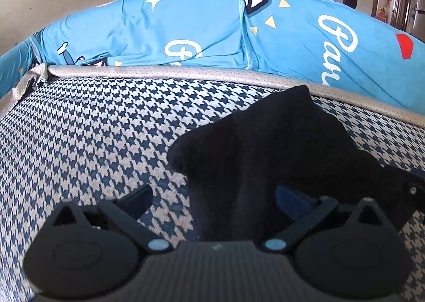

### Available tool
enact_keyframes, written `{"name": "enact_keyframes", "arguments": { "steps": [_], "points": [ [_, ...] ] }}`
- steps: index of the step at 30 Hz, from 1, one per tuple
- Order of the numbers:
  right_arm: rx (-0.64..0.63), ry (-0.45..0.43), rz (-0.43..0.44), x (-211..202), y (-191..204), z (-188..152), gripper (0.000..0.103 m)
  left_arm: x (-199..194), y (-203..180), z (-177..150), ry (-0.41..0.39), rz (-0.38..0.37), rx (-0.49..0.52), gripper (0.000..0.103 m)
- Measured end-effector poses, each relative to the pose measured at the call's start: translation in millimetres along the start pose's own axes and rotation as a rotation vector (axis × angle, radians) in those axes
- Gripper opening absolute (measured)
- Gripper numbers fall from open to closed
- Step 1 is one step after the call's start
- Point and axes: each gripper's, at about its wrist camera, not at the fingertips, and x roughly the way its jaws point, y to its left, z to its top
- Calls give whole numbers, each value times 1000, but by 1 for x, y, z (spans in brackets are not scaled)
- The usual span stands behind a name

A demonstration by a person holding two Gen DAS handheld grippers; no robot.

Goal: Fold clothes
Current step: 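Carry the held black bundle across the bed with both grippers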

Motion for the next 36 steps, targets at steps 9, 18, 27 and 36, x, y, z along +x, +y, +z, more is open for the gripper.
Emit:
{"name": "enact_keyframes", "arguments": {
  "steps": [9, 18, 27, 36],
  "points": [
    [-134, -9, 85, -10, 20, -5, 63, 0, -2, 2, -12, 48, 33, 103],
    [-175, 28, 118, -7, 25, -13, 64, 2, -1, 1, -20, 70, 66, 103],
    [-159, 69, 134, 3, 23, -15, 64, 11, 6, -1, 8, 98, 72, 103],
    [-132, 123, 130, 15, 17, -17, 64, 21, 7, -4, 41, 120, 100, 103]
  ]
}}
